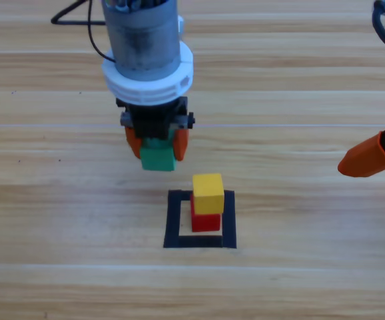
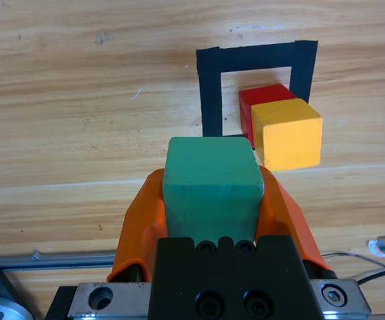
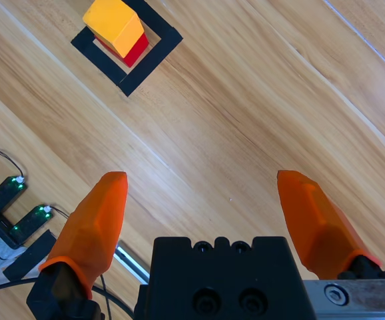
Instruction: Stack the blocks in the rectangular block: red at the bottom, yellow in the middle, green on top
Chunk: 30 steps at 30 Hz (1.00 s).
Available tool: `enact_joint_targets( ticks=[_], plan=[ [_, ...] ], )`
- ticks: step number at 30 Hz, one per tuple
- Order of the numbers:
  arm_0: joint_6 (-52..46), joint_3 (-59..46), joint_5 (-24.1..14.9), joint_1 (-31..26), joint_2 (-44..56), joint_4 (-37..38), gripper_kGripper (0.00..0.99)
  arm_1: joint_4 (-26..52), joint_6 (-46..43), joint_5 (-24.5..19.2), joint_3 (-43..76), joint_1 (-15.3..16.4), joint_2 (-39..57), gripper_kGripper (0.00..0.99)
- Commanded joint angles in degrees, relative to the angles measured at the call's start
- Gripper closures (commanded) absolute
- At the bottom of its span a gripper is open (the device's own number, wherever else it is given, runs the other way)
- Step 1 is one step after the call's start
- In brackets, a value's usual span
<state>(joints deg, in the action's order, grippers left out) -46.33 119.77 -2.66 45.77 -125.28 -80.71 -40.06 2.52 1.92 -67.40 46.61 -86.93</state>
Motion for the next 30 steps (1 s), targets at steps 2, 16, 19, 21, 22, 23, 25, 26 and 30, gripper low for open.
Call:
enact_joint_targets(
  ticks=[2, 16, 19, 21, 22, 23, 25, 26, 30],
  plan=[
    [-3.2, 1.0, 0.5, 3.6, -5.3, -0.3, 0.990, 0.0, -0.7, 0.9, 1.8, -1.1, -0.8, 0.001],
    [-4.5, 4.0, 1.1, 5.3, -7.3, -0.4, 0.990, 0.0, -0.8, 1.1, 1.9, -1.1, -0.7, 0.001],
    [-4.5, 4.4, 1.1, 5.3, -8.0, -0.3, 0.990, 0.0, -0.8, 1.1, 2.0, -1.1, -0.6, 0.001],
    [-4.4, 4.9, 1.1, 5.3, -8.2, -0.4, 0.990, 0.0, -0.9, 1.1, 2.0, -1.1, -0.6, 0.001],
    [-4.3, 5.0, 1.1, 5.3, -8.4, -0.4, 0.990, 0.0, -1.0, 1.1, 2.0, -1.1, -0.6, 0.001],
    [-4.3, 5.2, 1.1, 5.3, -8.4, -0.4, 0.990, 0.0, -1.0, 1.1, 2.0, -1.1, -0.6, 0.001],
    [-4.1, 5.7, 1.1, 5.3, -8.8, -0.4, 0.990, 0.0, -1.2, 1.6, 2.0, -1.1, -0.7, 0.001],
    [-3.9, 5.9, 1.1, 5.3, -9.0, -0.4, 0.990, 0.0, -1.2, 1.6, 2.0, -1.1, -0.6, 0.001],
    [-3.8, 6.6, 1.2, 5.3, -9.6, -0.4, 0.990, 0.0, -1.5, 2.0, 2.0, -1.1, -0.8, 0.001]
  ],
)
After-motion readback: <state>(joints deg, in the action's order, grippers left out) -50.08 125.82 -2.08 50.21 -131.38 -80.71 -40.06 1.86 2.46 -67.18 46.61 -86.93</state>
